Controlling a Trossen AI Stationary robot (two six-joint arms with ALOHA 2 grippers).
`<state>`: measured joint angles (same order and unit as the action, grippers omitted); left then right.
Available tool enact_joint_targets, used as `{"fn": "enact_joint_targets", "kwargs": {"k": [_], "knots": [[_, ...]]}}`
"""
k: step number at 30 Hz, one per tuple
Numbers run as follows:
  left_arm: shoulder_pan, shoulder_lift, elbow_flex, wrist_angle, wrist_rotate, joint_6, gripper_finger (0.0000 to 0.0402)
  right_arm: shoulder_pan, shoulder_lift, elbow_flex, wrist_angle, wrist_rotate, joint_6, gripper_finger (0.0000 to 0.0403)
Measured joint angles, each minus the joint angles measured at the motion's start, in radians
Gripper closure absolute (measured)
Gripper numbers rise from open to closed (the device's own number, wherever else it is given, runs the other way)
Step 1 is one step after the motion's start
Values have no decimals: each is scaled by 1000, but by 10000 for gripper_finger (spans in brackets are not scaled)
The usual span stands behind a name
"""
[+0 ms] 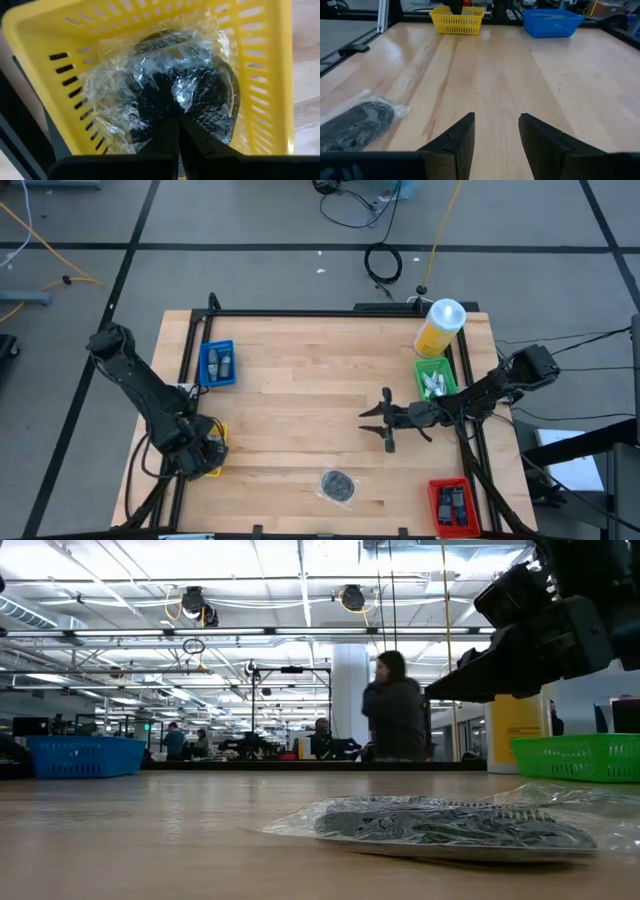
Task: Pick & Place Travel size toiletries
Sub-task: Put the black hairbrush into the yellow bin
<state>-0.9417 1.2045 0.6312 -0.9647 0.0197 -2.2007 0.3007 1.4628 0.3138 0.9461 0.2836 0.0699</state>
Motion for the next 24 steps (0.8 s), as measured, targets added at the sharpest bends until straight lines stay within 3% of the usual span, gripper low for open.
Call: {"fn": "enact_joint_targets", "kwargs": {"k": [3,7,10,12,15,18,21,24], "knots": [[5,-5,27,-40,4,10,389,10,0,0,-17,-37,17,259],[5,-34,134,-158,-46,54,390,14,0,17,-21,-163,17,259],[5,-48,230,-230,-200,101,399,47,0,62,-97,-266,22,259],[5,-49,280,-226,-365,177,399,83,0,97,-210,-285,22,256],[13,-49,299,-130,-665,374,390,134,30,159,-318,-286,-5,241],[53,-42,289,36,-862,634,386,185,67,201,-349,-290,-55,214],[113,-28,277,201,-901,888,388,208,116,231,-348,-287,-72,182],[186,-3,267,383,-868,1130,398,212,175,273,-343,-285,-34,157]]}}
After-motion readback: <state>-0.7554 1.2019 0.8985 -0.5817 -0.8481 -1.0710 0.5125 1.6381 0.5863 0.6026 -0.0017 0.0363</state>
